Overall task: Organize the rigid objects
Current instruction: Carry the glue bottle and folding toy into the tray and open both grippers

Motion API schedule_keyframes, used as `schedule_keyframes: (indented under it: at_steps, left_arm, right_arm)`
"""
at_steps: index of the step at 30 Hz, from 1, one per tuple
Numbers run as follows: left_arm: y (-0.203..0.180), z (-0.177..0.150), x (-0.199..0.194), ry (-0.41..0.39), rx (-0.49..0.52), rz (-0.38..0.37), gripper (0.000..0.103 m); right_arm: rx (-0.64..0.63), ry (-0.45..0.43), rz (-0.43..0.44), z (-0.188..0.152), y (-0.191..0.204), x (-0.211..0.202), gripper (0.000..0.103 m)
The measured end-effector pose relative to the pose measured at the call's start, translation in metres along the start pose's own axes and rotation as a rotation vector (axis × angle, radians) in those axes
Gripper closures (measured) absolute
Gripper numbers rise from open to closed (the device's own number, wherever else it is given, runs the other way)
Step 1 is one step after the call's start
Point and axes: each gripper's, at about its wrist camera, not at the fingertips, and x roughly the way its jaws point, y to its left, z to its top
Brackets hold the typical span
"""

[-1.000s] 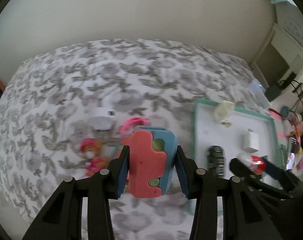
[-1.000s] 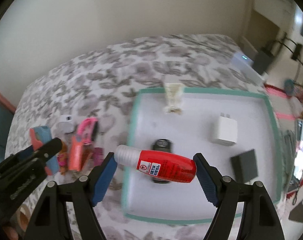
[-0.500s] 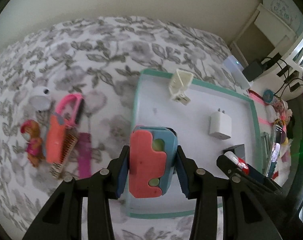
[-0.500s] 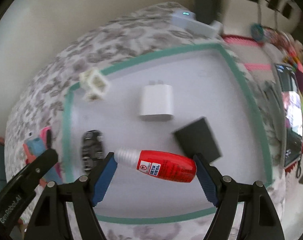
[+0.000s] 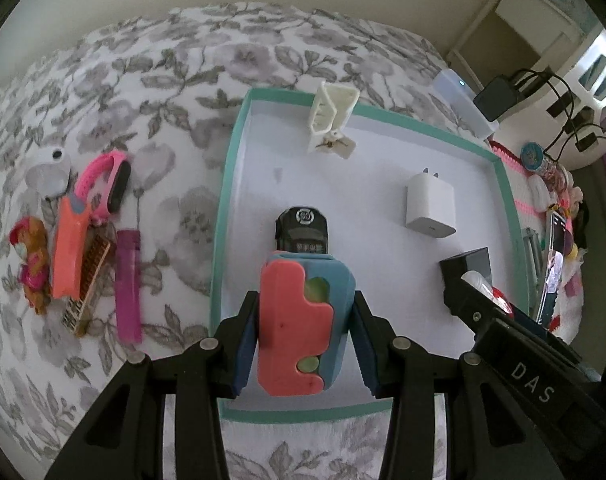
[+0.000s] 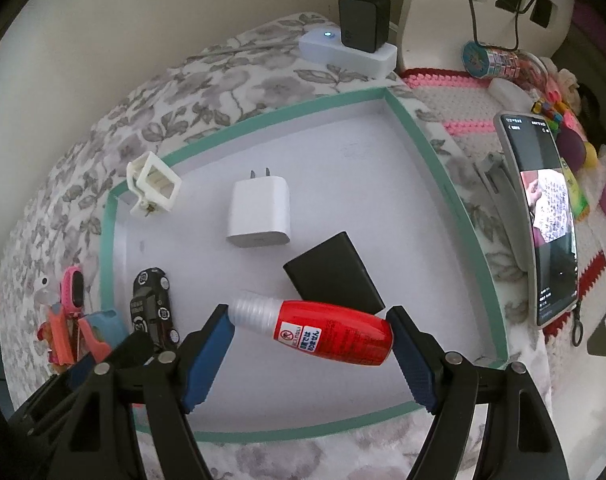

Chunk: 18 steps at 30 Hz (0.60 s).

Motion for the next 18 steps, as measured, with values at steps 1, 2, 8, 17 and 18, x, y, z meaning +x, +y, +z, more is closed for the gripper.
schedule_keyframes:
  at_steps: [1,2,8,17,18]
  left_arm:
    - [0.001,-0.001,0.001,0.010,-0.009,-0.010,0.058]
    - [0.005,-0.002,0.003,0.024,-0.024,-0.026,0.058]
    - [0.015,-0.007,0.007,0.056,-0.070,-0.055,0.058]
    - [0.016,-0.005,-0.003,0.007,-0.043,0.006,0.058]
    - [0.017,-0.004,-0.004,0.003,-0.046,0.007,0.057]
  right_arm:
    - [-0.004,0.001,0.000,-0.001,0.001,0.000,0.023]
    - [-0.006,0.003,-0.001,-0.001,0.001,0.000,0.023]
    - [-0.021,0.018,0.000,-0.004,0.008,0.004,0.023]
    - [-0.045,0.040,-0.002,-0.004,0.015,0.009,0.023]
    - [-0.047,0.040,-0.002,-0.005,0.015,0.009,0.023]
